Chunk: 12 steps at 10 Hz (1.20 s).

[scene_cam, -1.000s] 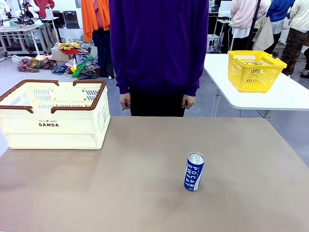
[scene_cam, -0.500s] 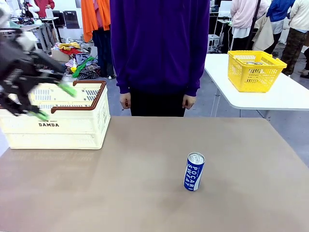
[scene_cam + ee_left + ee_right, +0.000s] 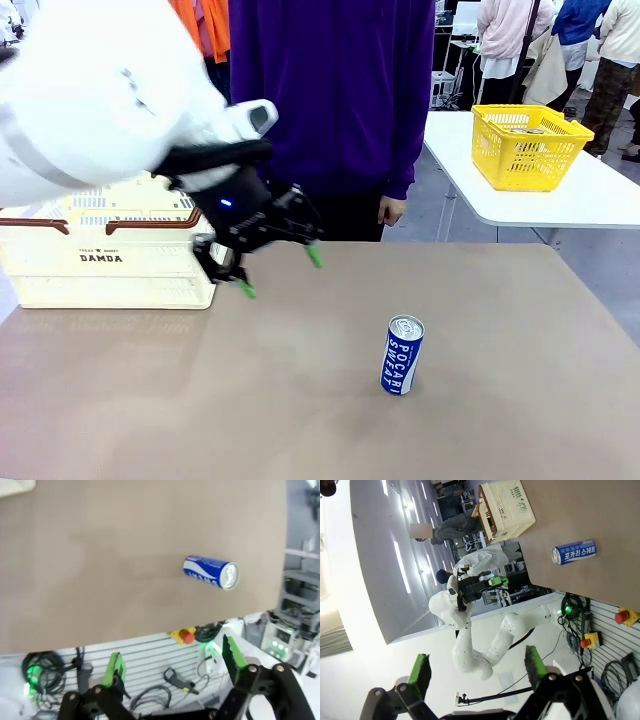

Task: Place the drinks into the Shopping basket.
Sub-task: Pick up one drink and place it into the Shopping basket.

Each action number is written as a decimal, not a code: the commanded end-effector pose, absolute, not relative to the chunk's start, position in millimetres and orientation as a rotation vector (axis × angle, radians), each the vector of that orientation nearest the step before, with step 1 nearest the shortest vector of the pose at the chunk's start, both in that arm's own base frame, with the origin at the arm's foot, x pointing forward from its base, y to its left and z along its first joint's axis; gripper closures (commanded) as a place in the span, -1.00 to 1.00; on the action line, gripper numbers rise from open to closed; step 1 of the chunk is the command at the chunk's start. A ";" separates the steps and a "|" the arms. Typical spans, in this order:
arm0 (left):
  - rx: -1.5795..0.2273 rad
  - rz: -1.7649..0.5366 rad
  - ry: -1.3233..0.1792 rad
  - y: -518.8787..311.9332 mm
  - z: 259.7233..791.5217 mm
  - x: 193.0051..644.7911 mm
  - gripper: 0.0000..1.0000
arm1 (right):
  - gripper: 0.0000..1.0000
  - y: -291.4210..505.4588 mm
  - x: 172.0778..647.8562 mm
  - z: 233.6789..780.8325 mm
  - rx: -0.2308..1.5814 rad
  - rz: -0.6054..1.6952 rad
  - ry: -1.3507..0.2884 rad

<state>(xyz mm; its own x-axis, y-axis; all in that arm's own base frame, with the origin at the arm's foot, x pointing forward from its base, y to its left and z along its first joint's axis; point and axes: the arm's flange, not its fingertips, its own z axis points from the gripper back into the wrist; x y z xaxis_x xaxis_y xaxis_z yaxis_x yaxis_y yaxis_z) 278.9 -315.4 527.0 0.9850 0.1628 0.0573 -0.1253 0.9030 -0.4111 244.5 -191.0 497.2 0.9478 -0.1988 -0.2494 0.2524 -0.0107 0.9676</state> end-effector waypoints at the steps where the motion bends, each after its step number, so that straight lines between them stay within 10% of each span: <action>1: -0.423 0.138 -0.080 -350.5 512.1 290.6 -1.00 | -1.00 -191.1 243.6 500.2 1.544 -0.353 0.035; 9: -0.460 0.096 -0.075 -365.0 503.9 283.9 -1.00 | -1.00 -191.1 243.6 500.2 1.544 -0.353 0.035; 12: -0.407 -0.239 -0.098 -453.7 487.0 299.4 -1.00 | -1.00 -191.1 243.6 500.2 1.544 -0.353 0.035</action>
